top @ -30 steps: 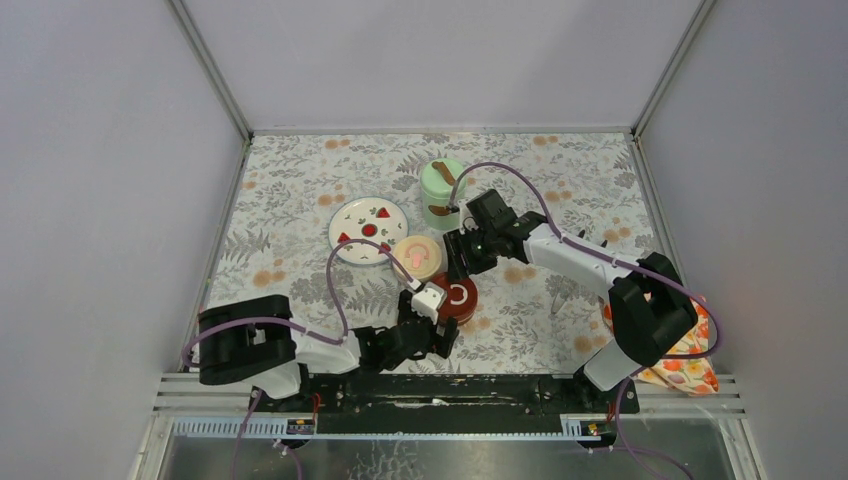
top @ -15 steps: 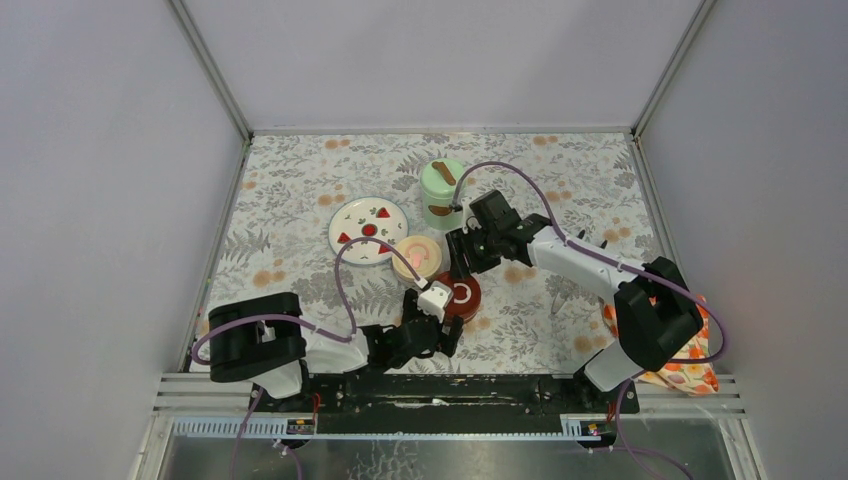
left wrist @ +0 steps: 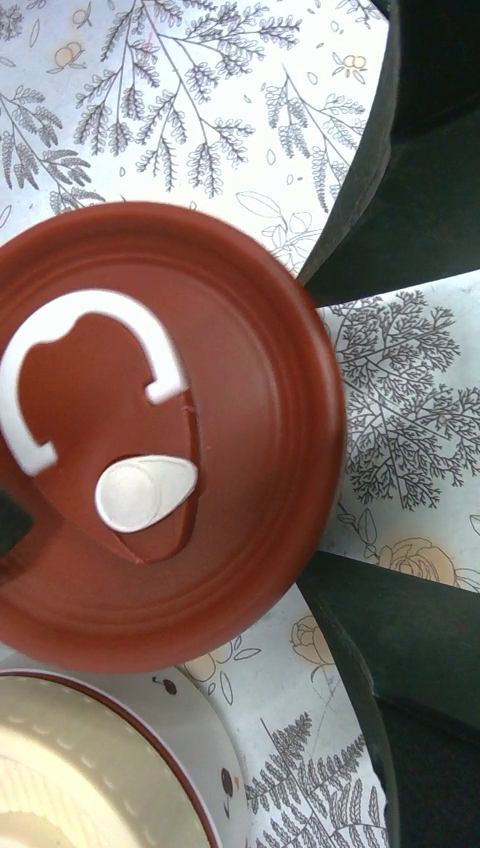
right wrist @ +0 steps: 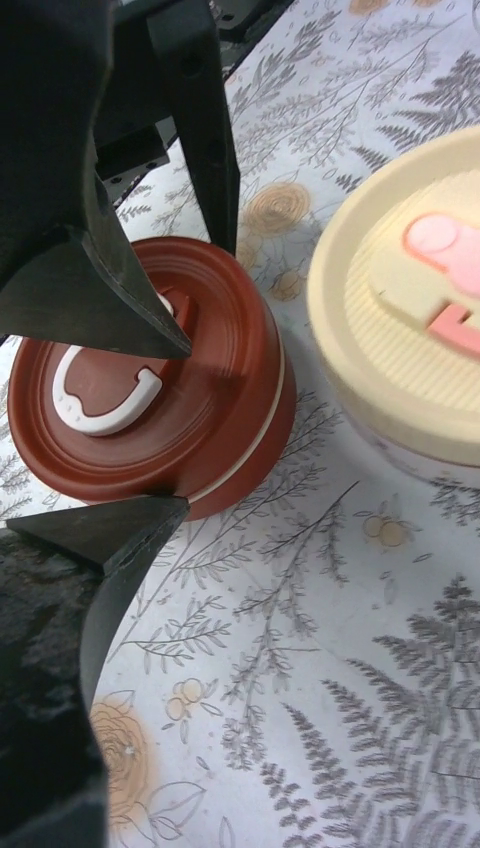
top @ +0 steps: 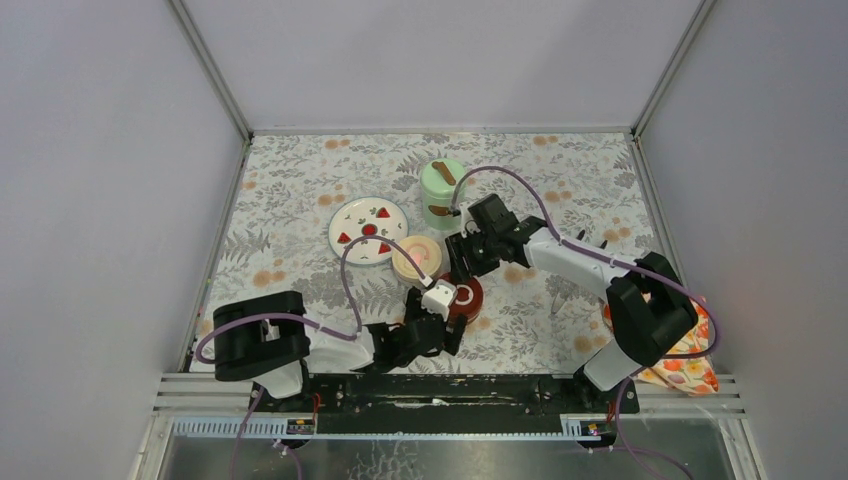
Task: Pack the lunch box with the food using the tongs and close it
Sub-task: Screw the box lid onto the packing box.
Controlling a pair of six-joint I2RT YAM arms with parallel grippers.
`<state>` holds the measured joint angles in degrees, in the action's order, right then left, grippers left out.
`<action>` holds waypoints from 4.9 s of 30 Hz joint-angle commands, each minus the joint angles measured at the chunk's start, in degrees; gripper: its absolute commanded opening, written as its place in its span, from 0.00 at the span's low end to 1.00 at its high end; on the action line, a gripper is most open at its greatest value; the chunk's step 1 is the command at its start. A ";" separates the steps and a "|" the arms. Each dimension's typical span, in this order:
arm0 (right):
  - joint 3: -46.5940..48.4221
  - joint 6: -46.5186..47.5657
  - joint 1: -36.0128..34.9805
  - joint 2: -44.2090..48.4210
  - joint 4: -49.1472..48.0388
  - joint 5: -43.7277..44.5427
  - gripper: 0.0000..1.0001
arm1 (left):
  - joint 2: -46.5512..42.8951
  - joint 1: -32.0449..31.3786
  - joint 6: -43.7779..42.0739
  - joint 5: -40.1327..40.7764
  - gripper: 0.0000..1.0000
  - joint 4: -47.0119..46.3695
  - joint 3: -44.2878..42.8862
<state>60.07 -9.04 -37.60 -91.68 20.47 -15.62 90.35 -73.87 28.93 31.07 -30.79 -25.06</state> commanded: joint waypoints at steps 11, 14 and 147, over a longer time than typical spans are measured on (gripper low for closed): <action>-12.39 -9.09 -6.12 11.95 3.12 4.95 0.57 | 0.79 1.18 8.91 2.89 0.87 10.06 -6.37; -14.51 -11.42 -6.69 13.23 2.68 6.00 0.43 | 0.05 1.26 9.92 3.58 0.82 10.60 -6.28; -20.35 -24.59 -11.69 12.41 0.34 5.94 0.15 | 4.50 2.40 21.21 5.18 0.71 22.03 -12.84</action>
<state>44.53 -25.45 -43.22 -79.42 10.76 5.65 92.92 -72.86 43.79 35.05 -6.26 -37.67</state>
